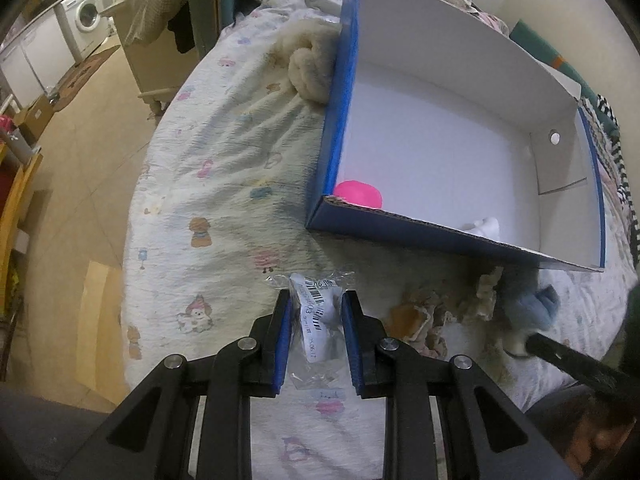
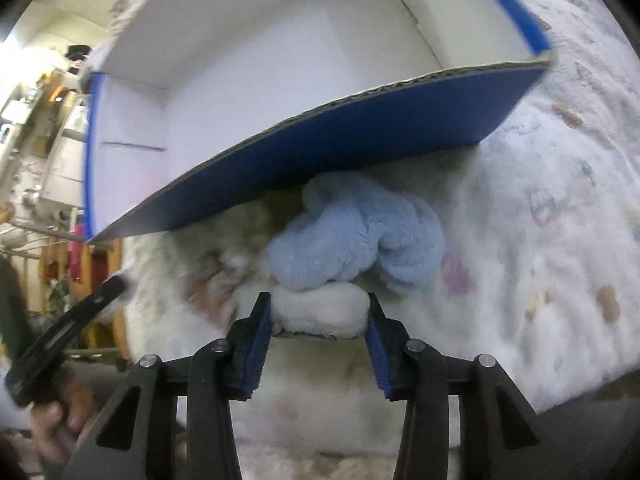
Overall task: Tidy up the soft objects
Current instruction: 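Grasp the clear labeled bag with the left tool while the right tool grasps the blue and white socks, then lower the bag and socks into the box and open both tools, then withdraw both tools from the box toward the beige cloths, then grasp the beige scrunchie with the left tool while the right tool grasps the cream lace scrunchie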
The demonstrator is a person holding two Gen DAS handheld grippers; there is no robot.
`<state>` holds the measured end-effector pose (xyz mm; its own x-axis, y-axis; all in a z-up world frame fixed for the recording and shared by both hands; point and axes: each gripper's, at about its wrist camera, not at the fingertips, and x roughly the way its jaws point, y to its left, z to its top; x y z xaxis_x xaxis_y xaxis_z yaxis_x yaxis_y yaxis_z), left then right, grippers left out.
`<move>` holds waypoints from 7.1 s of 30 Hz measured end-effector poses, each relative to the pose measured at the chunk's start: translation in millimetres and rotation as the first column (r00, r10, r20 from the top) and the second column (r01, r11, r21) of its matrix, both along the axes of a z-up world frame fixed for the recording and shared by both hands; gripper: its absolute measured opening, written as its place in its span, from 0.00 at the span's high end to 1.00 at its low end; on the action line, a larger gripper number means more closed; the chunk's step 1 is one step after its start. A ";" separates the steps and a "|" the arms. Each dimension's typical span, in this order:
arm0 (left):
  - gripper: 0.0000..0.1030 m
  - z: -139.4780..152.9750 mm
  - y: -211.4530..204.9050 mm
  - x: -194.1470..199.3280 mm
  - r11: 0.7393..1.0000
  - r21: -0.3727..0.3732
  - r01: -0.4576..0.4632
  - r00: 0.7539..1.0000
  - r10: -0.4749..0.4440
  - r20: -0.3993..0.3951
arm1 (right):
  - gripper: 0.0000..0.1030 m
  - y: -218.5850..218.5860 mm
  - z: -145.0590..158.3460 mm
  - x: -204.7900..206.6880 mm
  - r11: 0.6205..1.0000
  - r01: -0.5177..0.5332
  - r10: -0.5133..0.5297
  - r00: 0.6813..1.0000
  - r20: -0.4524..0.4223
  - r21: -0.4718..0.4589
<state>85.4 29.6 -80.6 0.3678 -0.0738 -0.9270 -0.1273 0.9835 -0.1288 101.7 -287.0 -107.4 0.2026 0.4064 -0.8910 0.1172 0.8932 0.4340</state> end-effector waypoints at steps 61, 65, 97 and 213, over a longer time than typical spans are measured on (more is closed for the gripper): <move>0.78 23.3 -62.3 104.7 0.973 0.121 0.195 0.965 -0.212 0.157 | 0.55 -7.6 81.8 75.8 0.998 -0.059 0.045 0.949 0.314 0.037; 0.78 19.8 -64.7 106.5 0.972 0.120 0.202 0.964 -0.219 0.151 | 0.55 0.7 76.8 78.6 0.996 -0.090 0.090 0.949 0.303 -0.013; 0.75 11.3 -66.5 107.2 0.971 0.140 0.195 0.968 -0.213 0.132 | 0.49 10.2 59.8 86.5 0.993 -0.116 0.118 0.964 0.240 -0.023; 0.94 37.9 -11.7 -0.9 0.990 -0.105 0.097 0.988 -0.083 0.128 | 0.10 -18.2 19.9 10.8 0.996 0.085 -0.086 0.995 0.055 0.005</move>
<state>84.5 17.9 -42.6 0.4654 -0.2114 -0.8595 -0.0153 0.9690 -0.2466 112.5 -305.2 -87.4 0.2852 0.3880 -0.8764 0.1690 0.8797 0.4445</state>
